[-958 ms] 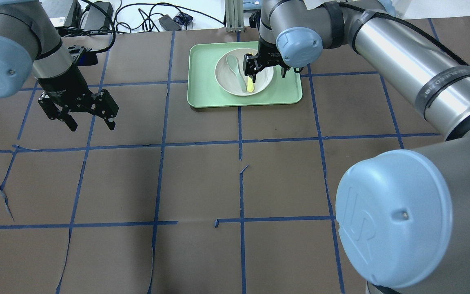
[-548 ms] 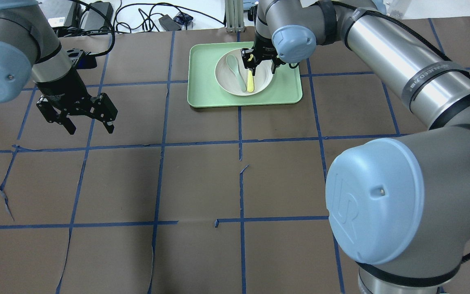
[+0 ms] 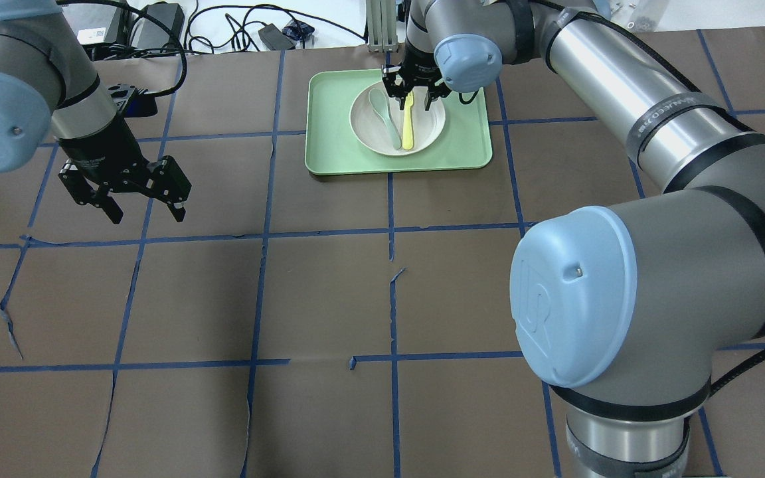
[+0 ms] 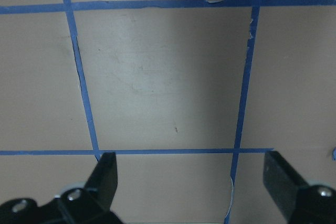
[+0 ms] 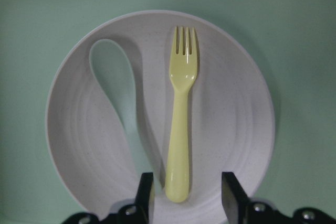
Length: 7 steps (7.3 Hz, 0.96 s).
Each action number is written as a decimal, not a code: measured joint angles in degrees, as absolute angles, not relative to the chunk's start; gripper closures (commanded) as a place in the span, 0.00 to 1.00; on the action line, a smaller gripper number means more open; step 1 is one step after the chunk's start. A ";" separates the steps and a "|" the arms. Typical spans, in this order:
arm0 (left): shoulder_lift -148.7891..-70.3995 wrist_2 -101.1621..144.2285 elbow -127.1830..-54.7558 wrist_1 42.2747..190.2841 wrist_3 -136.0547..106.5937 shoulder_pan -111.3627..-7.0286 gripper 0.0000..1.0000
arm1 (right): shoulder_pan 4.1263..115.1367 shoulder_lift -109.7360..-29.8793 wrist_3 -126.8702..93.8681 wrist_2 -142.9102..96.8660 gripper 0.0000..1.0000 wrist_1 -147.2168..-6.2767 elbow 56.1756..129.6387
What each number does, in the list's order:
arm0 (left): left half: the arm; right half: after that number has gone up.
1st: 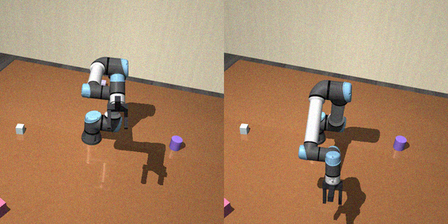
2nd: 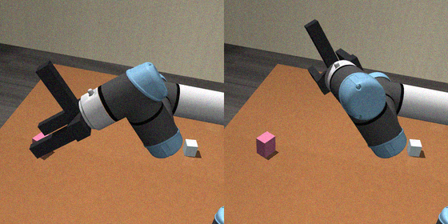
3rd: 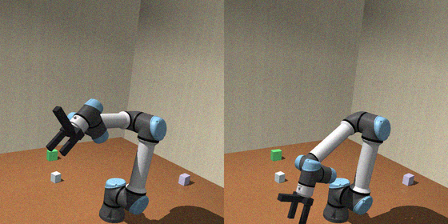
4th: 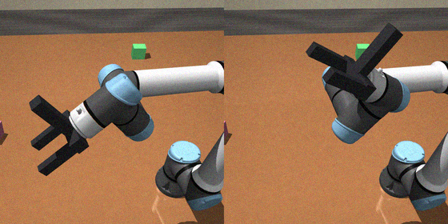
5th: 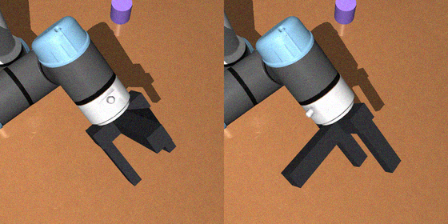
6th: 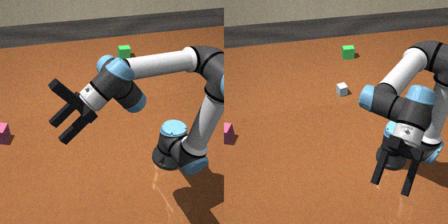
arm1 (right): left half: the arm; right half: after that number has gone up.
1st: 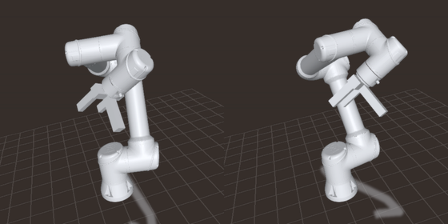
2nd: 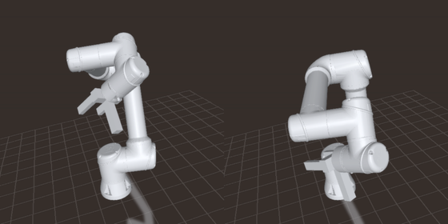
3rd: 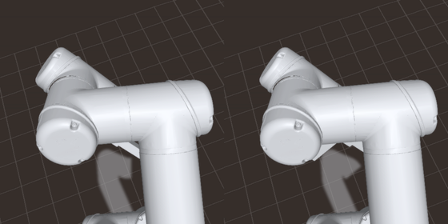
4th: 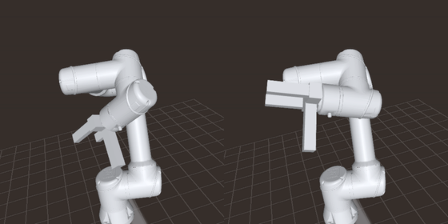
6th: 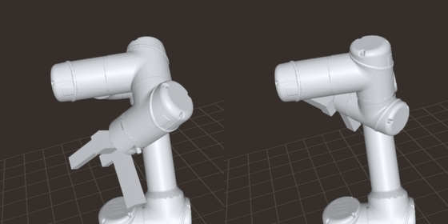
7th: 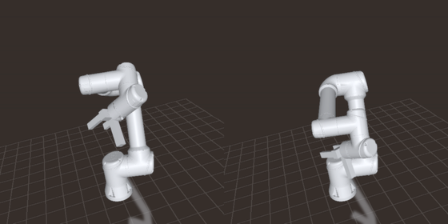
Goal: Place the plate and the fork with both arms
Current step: 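Lower the right gripper onto the yellow fork in the plate, then close the right gripper on the yellow fork's handle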
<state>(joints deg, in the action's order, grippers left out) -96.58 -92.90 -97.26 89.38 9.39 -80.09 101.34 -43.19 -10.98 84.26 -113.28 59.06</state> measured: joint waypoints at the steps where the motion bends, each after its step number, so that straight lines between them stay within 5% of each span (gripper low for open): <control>1: -96.40 -92.90 -97.75 89.28 9.35 -80.11 0.00 | 101.34 -42.24 -11.10 84.22 0.42 -113.39 58.59; 7: -96.03 -92.89 -99.76 87.82 9.22 -80.16 0.00 | 101.34 -37.26 -11.26 84.28 0.39 -114.68 55.62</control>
